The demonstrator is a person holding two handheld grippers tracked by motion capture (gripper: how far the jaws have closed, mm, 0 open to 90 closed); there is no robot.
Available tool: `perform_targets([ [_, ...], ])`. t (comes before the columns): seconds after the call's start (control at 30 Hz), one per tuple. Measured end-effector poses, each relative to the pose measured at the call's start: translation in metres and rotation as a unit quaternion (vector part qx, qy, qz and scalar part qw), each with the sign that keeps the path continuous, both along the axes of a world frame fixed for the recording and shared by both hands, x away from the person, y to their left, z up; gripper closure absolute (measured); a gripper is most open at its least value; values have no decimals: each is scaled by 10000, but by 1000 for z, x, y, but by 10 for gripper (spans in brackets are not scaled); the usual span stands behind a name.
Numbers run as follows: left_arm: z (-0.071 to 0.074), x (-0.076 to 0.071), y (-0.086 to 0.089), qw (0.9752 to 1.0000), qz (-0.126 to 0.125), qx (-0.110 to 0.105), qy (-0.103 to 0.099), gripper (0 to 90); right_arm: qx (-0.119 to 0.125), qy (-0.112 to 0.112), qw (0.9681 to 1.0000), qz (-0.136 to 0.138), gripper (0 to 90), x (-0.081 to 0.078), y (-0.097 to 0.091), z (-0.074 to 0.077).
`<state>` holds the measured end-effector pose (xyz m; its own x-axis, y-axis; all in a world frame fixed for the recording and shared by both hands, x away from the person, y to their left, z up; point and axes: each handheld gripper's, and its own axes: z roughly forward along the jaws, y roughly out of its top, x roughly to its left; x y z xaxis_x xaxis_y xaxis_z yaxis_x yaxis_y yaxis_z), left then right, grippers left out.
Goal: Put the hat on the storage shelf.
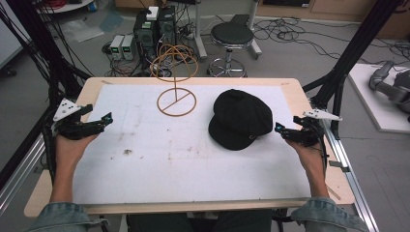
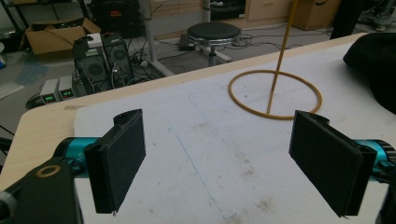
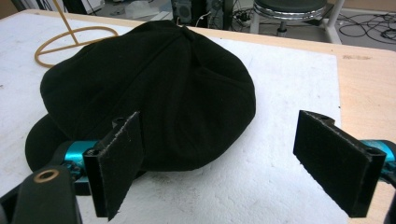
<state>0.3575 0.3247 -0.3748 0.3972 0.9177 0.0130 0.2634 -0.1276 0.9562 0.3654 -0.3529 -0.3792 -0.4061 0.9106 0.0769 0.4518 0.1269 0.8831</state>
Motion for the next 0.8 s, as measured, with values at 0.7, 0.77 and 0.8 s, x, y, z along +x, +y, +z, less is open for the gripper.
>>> perform_targets([
  [0.7, 2, -1, 3, 10000, 83, -54, -2, 188, -13, 0, 10000, 25, 164, 0, 1, 0],
  [0.77, 3, -2, 4, 9999, 89, -62, -12, 188, -19, -17, 10000, 28, 164, 0, 2, 1],
  [0.8, 3, -2, 4, 9999, 101, -58, -13, 188, -18, -34, 10000, 29, 164, 0, 2, 1],
])
